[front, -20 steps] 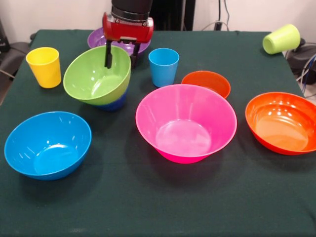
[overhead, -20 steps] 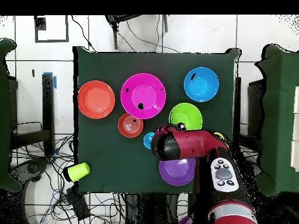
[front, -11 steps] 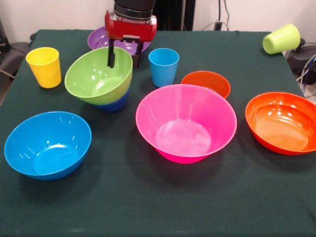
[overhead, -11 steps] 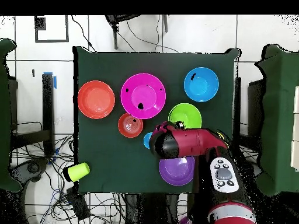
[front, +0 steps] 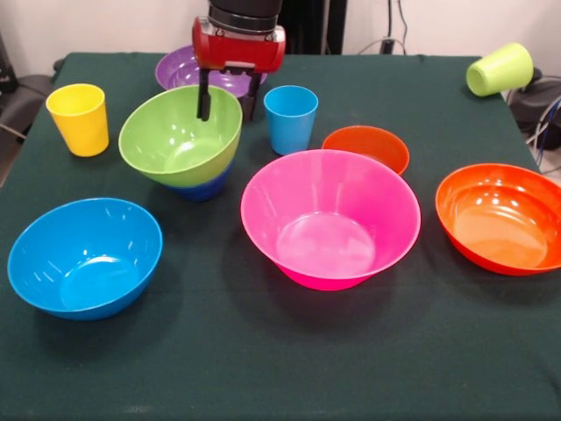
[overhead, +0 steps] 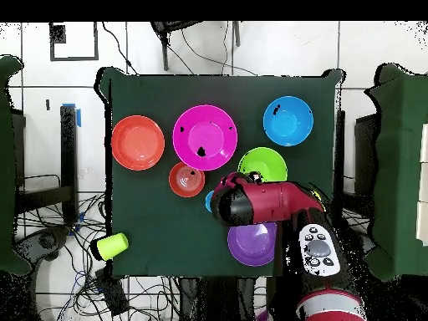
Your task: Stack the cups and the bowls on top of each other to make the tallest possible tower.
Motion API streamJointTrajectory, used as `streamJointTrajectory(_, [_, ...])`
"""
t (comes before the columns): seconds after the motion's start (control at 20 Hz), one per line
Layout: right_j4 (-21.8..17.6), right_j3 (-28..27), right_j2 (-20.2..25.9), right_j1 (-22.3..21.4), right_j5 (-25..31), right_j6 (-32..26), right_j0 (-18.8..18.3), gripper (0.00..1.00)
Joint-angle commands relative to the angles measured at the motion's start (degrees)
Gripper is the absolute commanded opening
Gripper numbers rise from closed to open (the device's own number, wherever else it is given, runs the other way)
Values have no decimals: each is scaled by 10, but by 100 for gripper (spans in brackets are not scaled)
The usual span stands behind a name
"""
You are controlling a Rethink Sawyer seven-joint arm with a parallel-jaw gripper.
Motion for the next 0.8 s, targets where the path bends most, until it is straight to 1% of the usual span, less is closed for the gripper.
streamJointTrajectory(0.05, [11,-3,52,10,62,8,-5,100])
streamJointTrajectory(0.8, [30,6,67,-12,96,-3,-11,100])
